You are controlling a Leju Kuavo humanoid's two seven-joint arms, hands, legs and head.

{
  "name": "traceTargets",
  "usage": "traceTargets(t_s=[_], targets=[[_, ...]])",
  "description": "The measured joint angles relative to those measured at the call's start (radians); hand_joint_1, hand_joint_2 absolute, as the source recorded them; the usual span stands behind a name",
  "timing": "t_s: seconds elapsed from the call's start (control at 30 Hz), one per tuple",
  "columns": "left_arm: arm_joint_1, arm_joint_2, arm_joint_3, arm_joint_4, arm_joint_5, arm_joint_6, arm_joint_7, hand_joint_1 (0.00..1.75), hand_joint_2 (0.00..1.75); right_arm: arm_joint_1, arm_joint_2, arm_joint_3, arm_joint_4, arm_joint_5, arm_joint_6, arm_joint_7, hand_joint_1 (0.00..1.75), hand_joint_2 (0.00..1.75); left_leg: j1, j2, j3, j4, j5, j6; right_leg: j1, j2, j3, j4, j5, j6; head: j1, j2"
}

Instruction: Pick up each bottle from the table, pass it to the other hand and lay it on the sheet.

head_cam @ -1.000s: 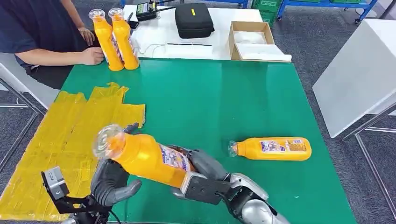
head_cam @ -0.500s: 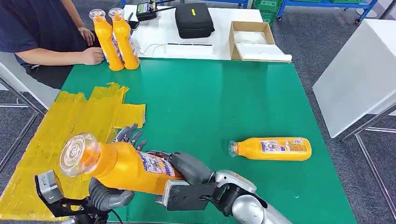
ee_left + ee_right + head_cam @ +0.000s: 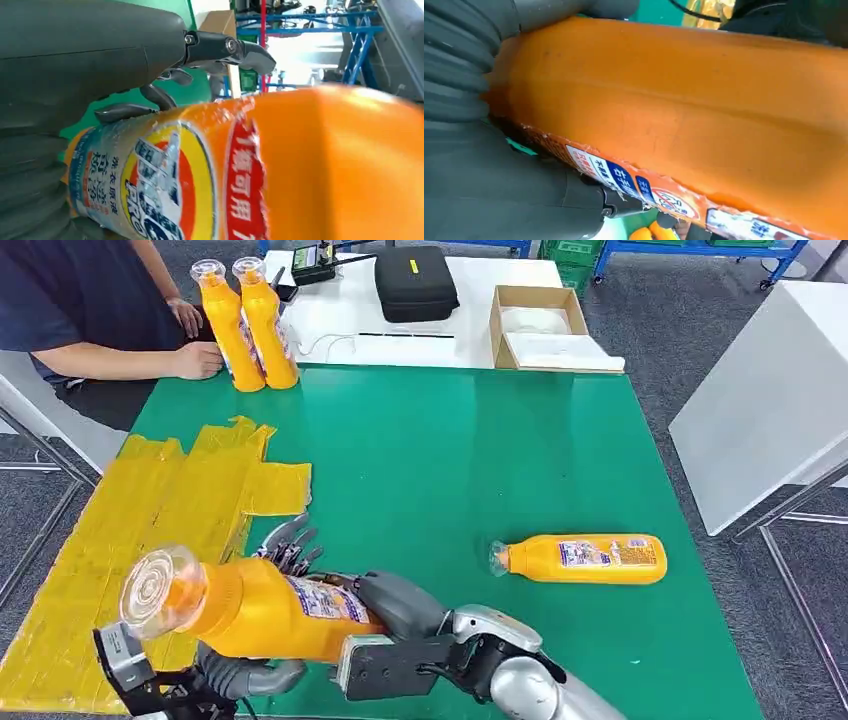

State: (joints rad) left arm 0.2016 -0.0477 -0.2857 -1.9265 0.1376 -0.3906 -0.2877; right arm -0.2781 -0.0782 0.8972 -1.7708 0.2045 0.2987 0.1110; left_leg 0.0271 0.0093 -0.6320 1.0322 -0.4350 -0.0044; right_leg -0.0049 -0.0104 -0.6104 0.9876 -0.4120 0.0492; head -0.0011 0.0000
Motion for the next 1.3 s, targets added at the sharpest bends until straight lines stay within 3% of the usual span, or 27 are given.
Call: traceTargets(t_s=[0.33,0.37,0.4,0.43,1.13,1.17,1.2,1.27,1.3], targets=[[-0.006,0.016,-0.014,-0.009,-0.089,0.006,-0.020,0.00,1.75,-0.014,0.000,0.006,0.015,-0.004,0.011,0.001,1.75,1.75,0.000,0.000,0.000,0.000,0.000,0.000,0.000,0.000,0.000,0.000,0.000,0.000,0.000,0.000],[-0.008,0.018,-0.015,-0.009,-0.094,0.006,-0.020,0.09,1.75,-0.016,0.000,0.007,0.016,-0.004,0.012,0.001,1.75,1.75,0.000,0.000,0.000,0.000,0.000,0.000,0.000,0.000,0.000,0.000,0.000,0.000,0.000,0.000],[-0.009,0.019,-0.015,-0.009,-0.095,0.006,-0.020,1.68,1.75,-0.017,0.000,0.008,0.017,-0.004,0.013,0.001,1.75,1.75,0.000,0.000,0.000,0.000,0.000,0.000,0.000,0.000,0.000,0.000,0.000,0.000,0.000,0.000],[-0.009,0.020,-0.015,-0.009,-0.096,0.006,-0.020,1.75,1.75,-0.019,0.000,0.008,0.018,-0.004,0.013,0.001,1.75,1.75,0.000,0.000,0.000,0.000,0.000,0.000,0.000,0.000,0.000,0.000,0.000,0.000,0.000,0.000],[-0.010,0.024,-0.011,-0.009,-0.039,-0.002,-0.032,1.75,1.75,-0.026,0.000,0.014,0.026,-0.012,0.019,0.001,1.75,1.75,0.000,0.000,0.000,0.000,0.000,0.000,0.000,0.000,0.000,0.000,0.000,0.000,0.000,0.000],[-0.010,0.024,-0.011,-0.009,-0.037,-0.004,-0.032,1.75,1.75,-0.026,0.000,0.014,0.026,-0.012,0.020,0.001,0.93,1.75,0.000,0.000,0.000,0.000,0.000,0.000,0.000,0.000,0.000,0.000,0.000,0.000,0.000,0.000],[-0.010,0.024,-0.010,-0.009,-0.033,-0.005,-0.031,1.75,1.75,-0.026,0.000,0.014,0.026,-0.012,0.020,0.001,0.00,1.75,0.000,0.000,0.000,0.000,0.000,0.000,0.000,0.000,0.000,0.000,0.000,0.000,0.000,0.000],[-0.010,0.024,-0.009,-0.009,-0.028,-0.006,-0.027,1.75,1.75,-0.026,0.000,0.014,0.027,-0.012,0.020,0.001,0.00,1.75,0.000,0.000,0.000,0.000,0.000,0.000,0.000,0.000,0.000,0.000,0.000,0.000,0.000,0.000],[-0.011,0.024,-0.008,-0.009,-0.029,-0.004,-0.025,1.75,1.75,-0.024,0.000,0.014,0.027,-0.007,0.018,0.001,0.00,0.00,0.000,0.000,0.000,0.000,0.000,0.000,0.000,0.000,0.000,0.000,0.000,0.000,0.000,0.000]])
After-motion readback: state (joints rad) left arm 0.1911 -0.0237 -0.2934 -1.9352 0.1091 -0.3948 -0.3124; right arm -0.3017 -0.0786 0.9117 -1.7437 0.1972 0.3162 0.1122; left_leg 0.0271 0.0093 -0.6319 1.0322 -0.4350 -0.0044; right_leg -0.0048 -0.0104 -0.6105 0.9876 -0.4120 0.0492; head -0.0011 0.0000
